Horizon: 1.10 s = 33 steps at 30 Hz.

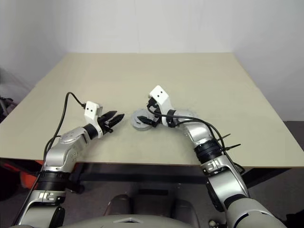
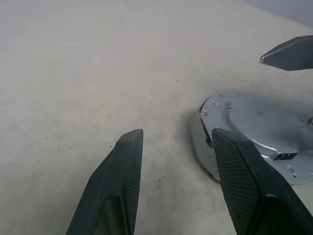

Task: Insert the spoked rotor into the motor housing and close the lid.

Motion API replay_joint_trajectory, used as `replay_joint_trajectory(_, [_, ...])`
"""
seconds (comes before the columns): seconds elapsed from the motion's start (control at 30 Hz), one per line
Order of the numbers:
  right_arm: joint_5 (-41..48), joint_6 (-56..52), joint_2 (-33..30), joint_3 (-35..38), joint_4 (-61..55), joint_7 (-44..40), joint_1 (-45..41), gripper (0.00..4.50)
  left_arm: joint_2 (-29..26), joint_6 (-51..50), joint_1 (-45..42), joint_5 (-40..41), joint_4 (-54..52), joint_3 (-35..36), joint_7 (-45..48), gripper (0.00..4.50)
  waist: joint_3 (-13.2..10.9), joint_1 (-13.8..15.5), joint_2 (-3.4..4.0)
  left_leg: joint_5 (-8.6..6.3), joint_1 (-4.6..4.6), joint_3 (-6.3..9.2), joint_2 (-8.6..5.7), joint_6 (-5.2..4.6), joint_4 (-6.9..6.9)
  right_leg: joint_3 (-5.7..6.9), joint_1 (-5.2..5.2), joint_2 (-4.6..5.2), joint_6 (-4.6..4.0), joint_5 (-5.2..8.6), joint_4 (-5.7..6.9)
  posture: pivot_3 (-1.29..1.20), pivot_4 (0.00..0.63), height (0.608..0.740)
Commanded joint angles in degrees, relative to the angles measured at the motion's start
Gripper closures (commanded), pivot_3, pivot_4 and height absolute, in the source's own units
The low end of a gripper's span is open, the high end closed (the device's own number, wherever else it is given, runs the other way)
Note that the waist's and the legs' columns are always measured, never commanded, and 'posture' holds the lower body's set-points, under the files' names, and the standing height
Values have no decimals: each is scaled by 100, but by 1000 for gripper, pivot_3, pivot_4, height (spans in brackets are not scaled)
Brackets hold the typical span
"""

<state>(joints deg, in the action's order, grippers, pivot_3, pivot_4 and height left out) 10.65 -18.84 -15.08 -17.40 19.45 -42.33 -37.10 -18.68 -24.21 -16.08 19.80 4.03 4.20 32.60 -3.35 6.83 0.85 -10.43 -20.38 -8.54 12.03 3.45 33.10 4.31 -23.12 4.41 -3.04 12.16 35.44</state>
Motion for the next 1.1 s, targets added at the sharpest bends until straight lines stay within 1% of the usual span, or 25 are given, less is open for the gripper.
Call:
replay_joint_trajectory(0.03, [-68,310,134,75,76,-156,-70,37,-29,141,-80,-15,-104,-12,73,2129,0,-8,0,-1,0,0,0,-1,0,0,0,0,-2,-1,0,0,0,740])
replay_joint_trajectory(0.4, [-478,639,465,61,631,-31,-57,37,-19,97,-55,-38,-158,-51,75,2129,1,-126,-2,-11,-4,0,0,-19,8,0,1,0,-8,-3,0,0,0,740])
replay_joint_trajectory(0.63, [-670,946,600,102,1154,19,-175,37,-15,81,-23,-39,-198,-69,44,2129,1,-138,-2,-13,0,-1,1,-23,10,0,4,0,-9,-3,1,0,0,740])
replay_joint_trajectory(0.77, [-727,1073,656,137,1270,-10,-207,37,-28,82,3,-41,-216,-57,31,2129,1,-139,-2,-15,15,-1,1,-27,10,0,17,0,-9,-3,1,0,0,740])
replay_joint_trajectory(0.87, [-738,1128,682,179,1331,-28,-236,620,-43,89,24,-41,-207,-36,27,2129,1,-139,-2,-16,22,-1,2,-28,10,0,22,0,-9,-3,1,0,0,740])
replay_joint_trajectory(0.93, [-754,1141,682,193,1362,-16,-258,1327,-54,92,35,-38,-198,-20,28,2129,1,-139,-2,-16,24,-1,3,-29,10,0,23,0,-10,-3,2,0,0,740])
replay_joint_trajectory(0.97, [-758,1141,684,202,1379,-13,-275,1394,-60,88,40,-32,-195,-7,28,2129,1,-139,-2,-16,25,-1,3,-29,10,0,24,0,-10,-3,2,0,0,740])
replay_joint_trajectory(1.1, [-650,1027,729,310,1367,-21,-348,1392,-92,71,75,-9,-200,42,26,2129,1,-138,-2,-16,26,-1,3,-29,10,0,25,0,-11,-4,2,0,0,740])
